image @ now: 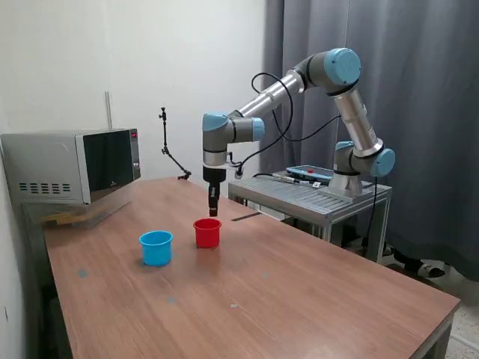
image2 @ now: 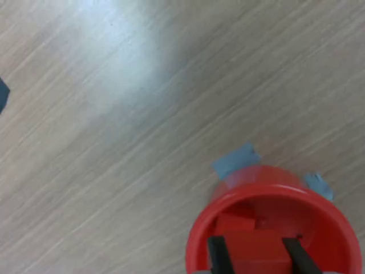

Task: Place red objects in the red bin, and blue objects in the blue bin.

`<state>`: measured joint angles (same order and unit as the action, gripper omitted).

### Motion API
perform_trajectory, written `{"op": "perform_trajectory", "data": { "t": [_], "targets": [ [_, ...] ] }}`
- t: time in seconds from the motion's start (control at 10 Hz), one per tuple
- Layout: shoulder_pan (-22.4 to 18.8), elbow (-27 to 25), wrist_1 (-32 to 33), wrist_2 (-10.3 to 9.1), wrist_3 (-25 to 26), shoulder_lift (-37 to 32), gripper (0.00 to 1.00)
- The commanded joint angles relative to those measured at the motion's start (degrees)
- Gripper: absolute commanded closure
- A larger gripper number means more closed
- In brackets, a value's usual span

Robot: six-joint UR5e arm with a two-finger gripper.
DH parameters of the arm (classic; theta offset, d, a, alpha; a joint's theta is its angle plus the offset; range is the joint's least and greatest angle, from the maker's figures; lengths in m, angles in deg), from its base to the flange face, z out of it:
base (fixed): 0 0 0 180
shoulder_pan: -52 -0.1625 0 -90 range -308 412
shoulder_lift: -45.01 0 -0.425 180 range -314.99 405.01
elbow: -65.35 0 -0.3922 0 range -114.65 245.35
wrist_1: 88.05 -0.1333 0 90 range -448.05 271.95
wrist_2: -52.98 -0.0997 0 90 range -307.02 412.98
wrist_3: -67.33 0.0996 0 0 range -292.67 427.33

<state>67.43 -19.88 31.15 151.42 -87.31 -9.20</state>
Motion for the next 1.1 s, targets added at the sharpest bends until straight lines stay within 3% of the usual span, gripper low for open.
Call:
{"op": "perform_trajectory", "data": {
  "t": [0.0, 0.9, 1.0],
  "targets": [
    [-0.3, -0.2, 0.2, -0.01, 0.0, 0.2, 1.0],
    [-1.4, 0.1, 0.3, -0.01, 0.0, 0.6, 1.0],
    [-1.5, 0.1, 0.4, -0.01, 0.0, 0.6, 0.0]
  ]
}}
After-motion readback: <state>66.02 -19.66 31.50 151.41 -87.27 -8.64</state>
